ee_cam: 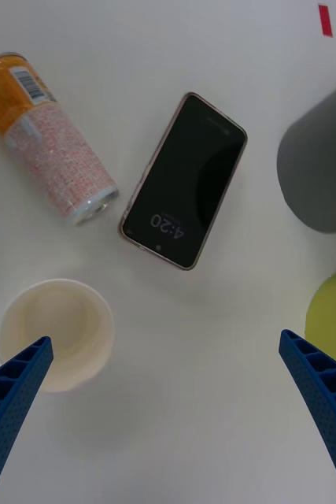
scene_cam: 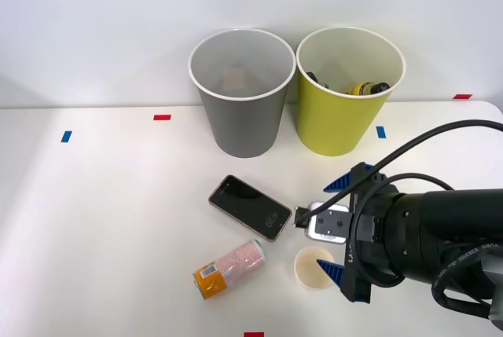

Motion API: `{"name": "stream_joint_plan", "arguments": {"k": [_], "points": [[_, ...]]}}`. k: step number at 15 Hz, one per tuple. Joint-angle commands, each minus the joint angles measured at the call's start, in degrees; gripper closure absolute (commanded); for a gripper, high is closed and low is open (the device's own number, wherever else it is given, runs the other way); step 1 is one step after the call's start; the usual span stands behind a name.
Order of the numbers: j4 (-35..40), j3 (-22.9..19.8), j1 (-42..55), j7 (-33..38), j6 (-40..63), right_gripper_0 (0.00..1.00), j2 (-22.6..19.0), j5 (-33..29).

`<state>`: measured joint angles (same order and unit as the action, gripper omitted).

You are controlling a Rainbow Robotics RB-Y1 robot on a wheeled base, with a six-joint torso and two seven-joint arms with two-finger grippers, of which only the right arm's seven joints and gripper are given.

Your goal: Put cans in the gray bin, plastic bottles in the light green bin

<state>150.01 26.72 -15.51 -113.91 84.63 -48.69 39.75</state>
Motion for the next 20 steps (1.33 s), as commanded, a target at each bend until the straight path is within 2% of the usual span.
{"name": "stream_joint_plan", "arguments": {"k": [1, 2, 4, 8, 12, 17, 20], "points": [[0.0, 0.4, -6.2, -11.2, 5.0, 0.00, 1.8, 7.4], [0.0, 1.3, -8.0, -13.6, 5.5, 0.00, 1.5, 8.8], [0.0, 6.3, -11.9, -17.1, 5.5, 0.00, 0.3, 8.7], [0.0, 12.5, -16.1, -17.8, 5.5, 0.00, -0.4, 8.7], [-1.8, 14.8, -19.4, -17.5, 5.5, 0.00, 1.1, 9.7], [-6.2, 14.8, -21.2, -17.5, 5.5, 0.00, 2.3, 13.4], [-6.6, 15.5, -21.3, -17.6, 5.3, 0.00, 2.5, 13.6]]}}
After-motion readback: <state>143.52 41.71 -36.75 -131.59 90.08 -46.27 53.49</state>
